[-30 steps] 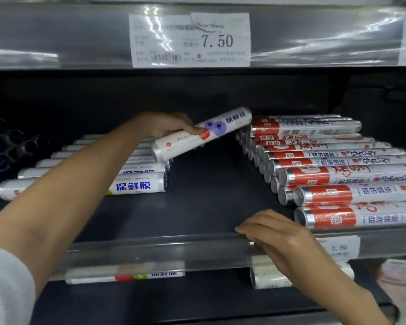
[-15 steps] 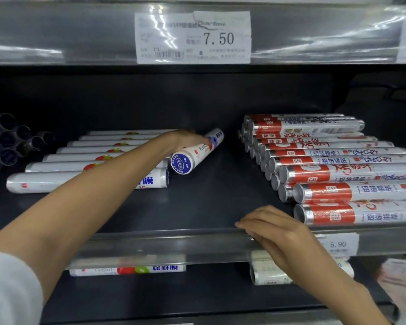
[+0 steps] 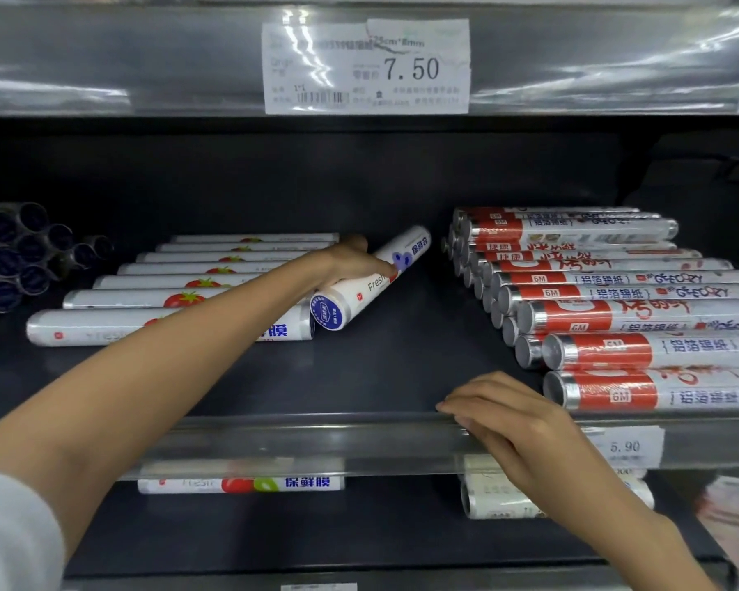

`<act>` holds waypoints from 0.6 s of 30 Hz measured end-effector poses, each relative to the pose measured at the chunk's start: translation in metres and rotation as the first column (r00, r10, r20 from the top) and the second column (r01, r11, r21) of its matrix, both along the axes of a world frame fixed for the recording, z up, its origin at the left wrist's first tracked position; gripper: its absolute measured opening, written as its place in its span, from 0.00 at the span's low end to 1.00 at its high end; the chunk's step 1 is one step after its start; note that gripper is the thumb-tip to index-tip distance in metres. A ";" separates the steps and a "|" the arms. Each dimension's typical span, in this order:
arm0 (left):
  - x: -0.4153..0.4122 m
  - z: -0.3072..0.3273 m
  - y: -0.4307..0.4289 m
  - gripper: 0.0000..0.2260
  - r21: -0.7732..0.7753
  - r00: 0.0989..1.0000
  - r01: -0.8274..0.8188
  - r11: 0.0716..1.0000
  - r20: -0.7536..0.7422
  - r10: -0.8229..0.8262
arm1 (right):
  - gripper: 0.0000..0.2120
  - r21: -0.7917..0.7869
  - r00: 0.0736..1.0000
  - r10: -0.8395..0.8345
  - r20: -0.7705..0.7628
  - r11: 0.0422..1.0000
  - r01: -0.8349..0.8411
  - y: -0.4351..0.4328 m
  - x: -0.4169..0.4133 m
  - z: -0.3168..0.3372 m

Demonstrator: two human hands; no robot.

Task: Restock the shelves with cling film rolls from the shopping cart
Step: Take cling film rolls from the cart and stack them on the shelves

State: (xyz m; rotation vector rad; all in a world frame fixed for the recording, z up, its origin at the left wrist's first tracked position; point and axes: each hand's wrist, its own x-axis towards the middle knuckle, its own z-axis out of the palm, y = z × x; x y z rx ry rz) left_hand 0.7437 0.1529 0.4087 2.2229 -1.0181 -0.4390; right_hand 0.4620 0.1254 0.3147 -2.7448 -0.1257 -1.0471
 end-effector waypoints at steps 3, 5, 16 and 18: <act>0.008 0.005 -0.005 0.18 -0.020 0.999 0.005 1.000 -0.052 -0.006 | 0.12 0.006 1.000 0.001 -0.005 1.000 -0.001 0.001 -0.001 0.001; 0.014 0.008 -0.009 0.20 -0.087 0.983 -0.002 0.996 -0.182 -0.014 | 0.12 0.015 1.000 0.003 -0.006 1.000 -0.003 0.000 -0.001 0.001; 0.050 0.021 -0.036 0.19 -0.230 0.936 0.308 0.923 -0.100 -0.338 | 0.10 0.016 1.000 -0.016 -0.014 1.000 0.016 0.000 -0.001 0.001; 0.062 0.017 -0.043 0.19 -0.198 0.939 0.322 0.926 -0.055 -0.339 | 0.10 0.016 1.000 -0.014 -0.026 1.000 0.015 0.001 -0.001 0.001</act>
